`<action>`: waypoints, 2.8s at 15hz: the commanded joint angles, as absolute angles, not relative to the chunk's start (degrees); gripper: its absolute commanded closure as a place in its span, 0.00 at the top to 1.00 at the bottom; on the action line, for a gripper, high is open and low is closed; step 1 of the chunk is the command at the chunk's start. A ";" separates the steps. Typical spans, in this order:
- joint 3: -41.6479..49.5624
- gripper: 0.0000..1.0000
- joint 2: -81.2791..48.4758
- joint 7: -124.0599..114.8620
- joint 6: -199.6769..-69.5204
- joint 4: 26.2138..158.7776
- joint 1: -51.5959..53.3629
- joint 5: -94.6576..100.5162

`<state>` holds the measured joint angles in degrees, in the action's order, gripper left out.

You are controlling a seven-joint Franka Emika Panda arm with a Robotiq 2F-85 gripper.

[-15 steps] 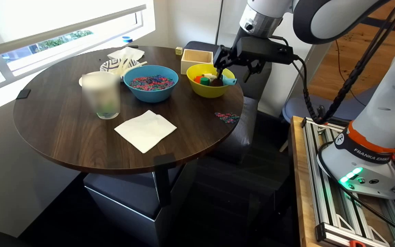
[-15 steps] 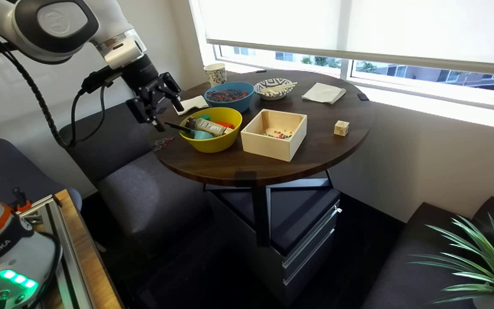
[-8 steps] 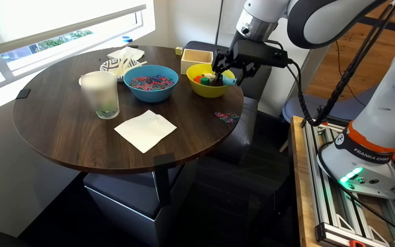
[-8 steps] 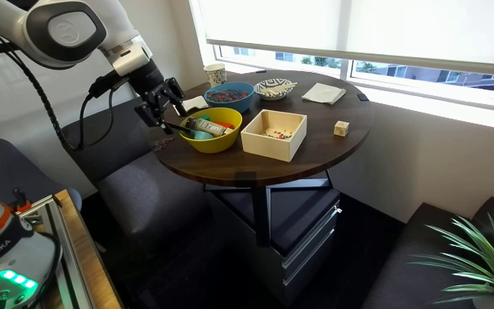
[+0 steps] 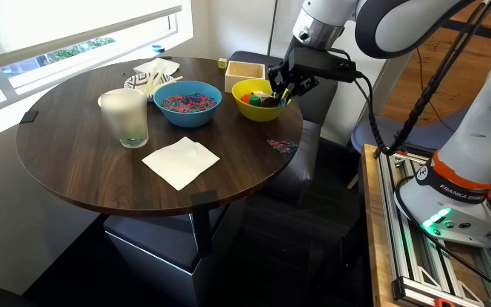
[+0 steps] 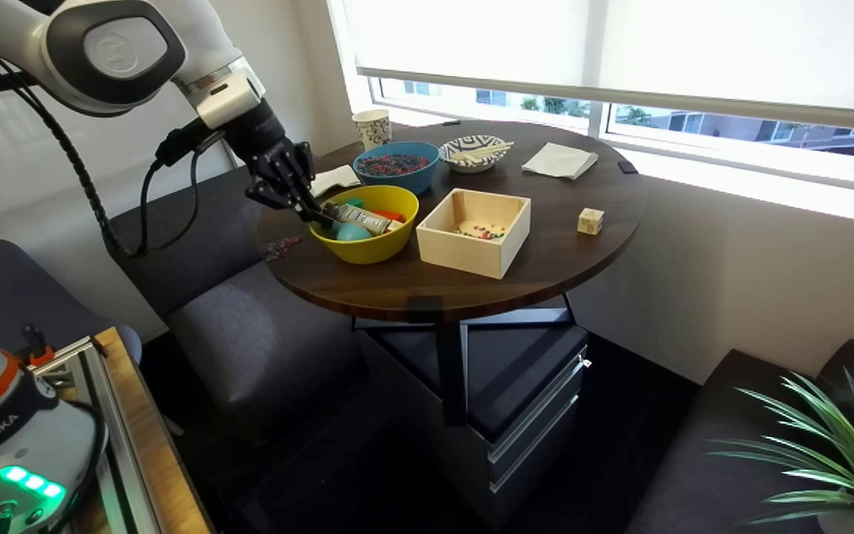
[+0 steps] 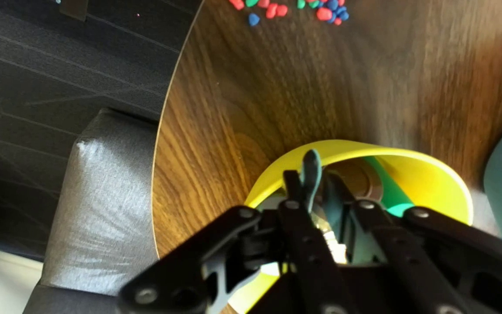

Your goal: Scoop up cereal from the blue bowl and pour them into the cup

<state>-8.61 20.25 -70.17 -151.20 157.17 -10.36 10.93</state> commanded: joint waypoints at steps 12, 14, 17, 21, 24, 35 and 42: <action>-3.77 0.54 20.56 -52.19 -148.74 157.06 -4.29 -3.49; -3.77 0.69 20.49 -50.86 -148.75 157.11 -4.21 -4.58; -4.48 0.32 20.60 -51.05 -149.36 157.17 -5.03 -4.53; -4.51 0.02 20.63 -51.43 -149.74 157.15 -5.26 -4.63; -5.18 0.00 21.65 -52.04 -148.80 157.13 -6.27 -2.90; -0.42 0.02 33.86 -23.58 -133.34 152.39 -0.90 -4.08; -1.56 0.02 32.87 -22.62 -130.70 149.28 -3.07 -6.00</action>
